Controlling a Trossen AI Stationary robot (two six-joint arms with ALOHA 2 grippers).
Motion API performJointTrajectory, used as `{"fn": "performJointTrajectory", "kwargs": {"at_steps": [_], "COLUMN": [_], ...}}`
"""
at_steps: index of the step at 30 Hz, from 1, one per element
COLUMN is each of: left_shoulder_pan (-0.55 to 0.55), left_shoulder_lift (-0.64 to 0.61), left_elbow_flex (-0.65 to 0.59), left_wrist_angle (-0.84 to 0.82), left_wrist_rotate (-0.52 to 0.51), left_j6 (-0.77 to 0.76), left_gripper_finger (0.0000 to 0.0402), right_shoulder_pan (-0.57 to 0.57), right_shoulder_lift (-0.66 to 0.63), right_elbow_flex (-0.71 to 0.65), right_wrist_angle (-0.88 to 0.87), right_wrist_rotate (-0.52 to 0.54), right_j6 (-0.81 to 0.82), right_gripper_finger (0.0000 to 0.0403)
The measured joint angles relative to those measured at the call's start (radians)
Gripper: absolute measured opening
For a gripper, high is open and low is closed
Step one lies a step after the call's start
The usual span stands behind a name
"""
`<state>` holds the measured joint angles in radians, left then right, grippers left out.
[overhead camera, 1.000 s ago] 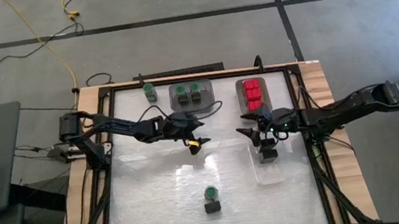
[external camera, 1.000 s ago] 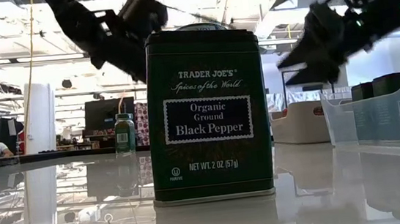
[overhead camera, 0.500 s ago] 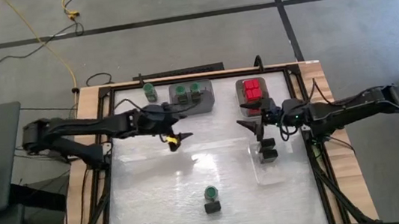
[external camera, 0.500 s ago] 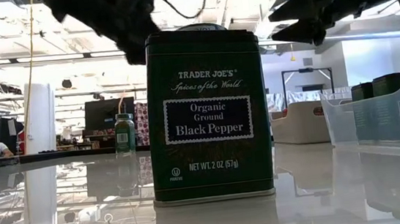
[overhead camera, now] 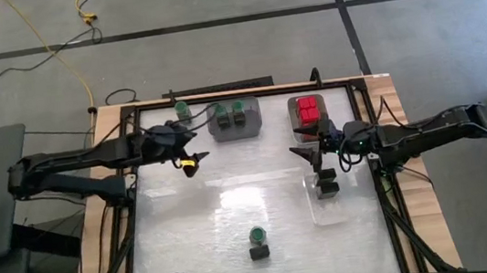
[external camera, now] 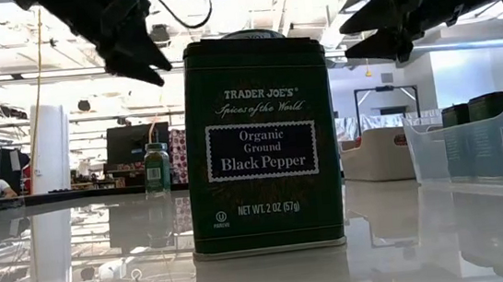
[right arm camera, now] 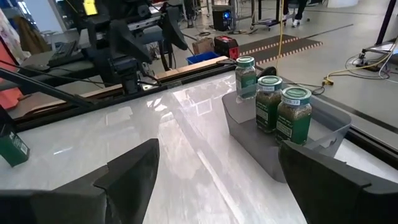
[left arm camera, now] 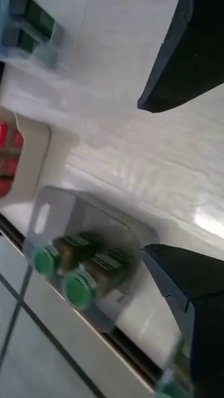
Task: Sort spices by type
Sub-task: Move the top left green seasoning bottle to the center of the table
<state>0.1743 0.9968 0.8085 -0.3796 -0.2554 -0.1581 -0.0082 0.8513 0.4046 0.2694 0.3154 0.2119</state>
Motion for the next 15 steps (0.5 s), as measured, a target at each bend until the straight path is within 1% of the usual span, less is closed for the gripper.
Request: {"fn": "performJointTrajectory", "kwargs": {"at_steps": [5,9,11,13,15], "left_shoulder_pan": [0.047,0.101,0.136,0.174,0.217], "left_shoulder_lift": [-0.054,-0.068,-0.068,-0.067,-0.068], "left_elbow_flex": [-0.058,-0.099,-0.109,-0.111,-0.111], "left_wrist_angle": [-0.012,-0.005,0.018,0.03,0.041], "left_wrist_rotate": [-0.015,-0.064,-0.07,-0.054,-0.006], "left_j6": [-0.066,-0.07,-0.07,-0.051,-0.026], "left_gripper_finger": [0.035,0.035,0.035,0.035,0.035], "right_shoulder_pan": [0.0,0.0,0.0,0.0,0.0], "right_shoulder_lift": [0.0,0.0,0.0,0.0,0.0], "right_elbow_flex": [0.0,0.0,0.0,0.0,0.0], "right_wrist_angle": [0.0,0.0,-0.001,-0.004,-0.012], "right_wrist_rotate": [0.0,0.0,0.0,0.0,0.0], "right_j6": [0.0,0.0,0.0,0.0,-0.001], "right_gripper_finger": [0.0356,0.0356,0.0356,0.0356,0.0356]}}
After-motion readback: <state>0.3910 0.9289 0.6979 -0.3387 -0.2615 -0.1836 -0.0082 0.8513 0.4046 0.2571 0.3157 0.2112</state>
